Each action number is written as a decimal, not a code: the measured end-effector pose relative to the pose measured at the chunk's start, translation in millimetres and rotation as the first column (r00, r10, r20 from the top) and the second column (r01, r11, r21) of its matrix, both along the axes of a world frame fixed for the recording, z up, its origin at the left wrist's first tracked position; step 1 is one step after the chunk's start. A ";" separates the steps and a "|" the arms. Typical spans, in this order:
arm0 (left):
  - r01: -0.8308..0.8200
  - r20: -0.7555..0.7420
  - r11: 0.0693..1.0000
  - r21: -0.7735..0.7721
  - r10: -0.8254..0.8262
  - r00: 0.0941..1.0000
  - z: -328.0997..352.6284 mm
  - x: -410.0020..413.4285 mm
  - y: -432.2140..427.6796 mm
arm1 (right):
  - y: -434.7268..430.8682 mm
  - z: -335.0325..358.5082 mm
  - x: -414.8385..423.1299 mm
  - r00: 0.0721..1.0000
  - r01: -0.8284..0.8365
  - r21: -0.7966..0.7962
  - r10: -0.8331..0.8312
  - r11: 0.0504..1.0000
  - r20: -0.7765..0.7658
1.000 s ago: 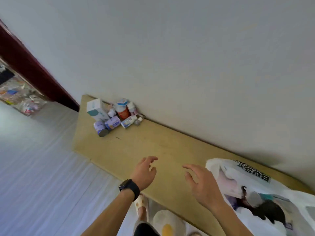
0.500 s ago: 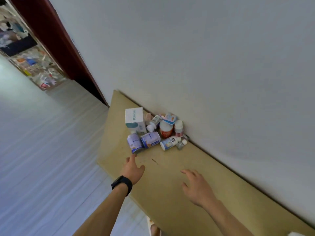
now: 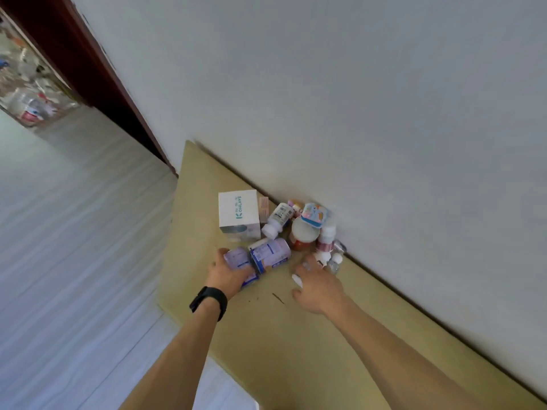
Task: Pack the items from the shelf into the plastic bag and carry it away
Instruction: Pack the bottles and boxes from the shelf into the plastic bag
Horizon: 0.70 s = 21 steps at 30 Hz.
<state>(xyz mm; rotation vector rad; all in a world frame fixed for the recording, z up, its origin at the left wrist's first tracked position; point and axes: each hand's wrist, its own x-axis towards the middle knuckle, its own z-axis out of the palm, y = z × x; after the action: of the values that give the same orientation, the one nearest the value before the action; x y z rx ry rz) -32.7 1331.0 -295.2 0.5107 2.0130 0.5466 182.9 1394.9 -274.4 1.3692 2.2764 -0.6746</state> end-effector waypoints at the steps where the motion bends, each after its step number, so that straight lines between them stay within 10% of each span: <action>1: 0.001 0.001 1.000 -0.011 -0.001 1.000 0.5 4.0 -3.8 | -7.6 -0.3 0.4 1.000 -0.016 -0.003 0.016 1.000 0.017; 15: 0.132 0.005 0.972 -0.194 -0.134 0.991 9.3 107.8 -88.7 | -109.4 -15.4 97.3 0.884 0.463 0.081 -0.467 0.882 0.024; 18: 0.086 0.075 0.968 -0.234 -0.070 0.995 16.9 127.7 -92.6 | -122.5 -9.4 135.5 0.684 0.715 -0.196 -0.730 0.670 0.000; 21: 0.020 0.223 0.967 -0.253 0.039 0.974 20.0 153.9 -104.0 | -142.0 13.6 186.1 0.343 0.771 -0.580 -0.939 0.264 0.029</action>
<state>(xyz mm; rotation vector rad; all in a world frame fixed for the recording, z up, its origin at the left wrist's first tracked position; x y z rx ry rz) 121.2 1227.1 -275.2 0.2692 1.8326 0.3289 368.9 1252.8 -260.8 2.2938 1.0415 -1.8246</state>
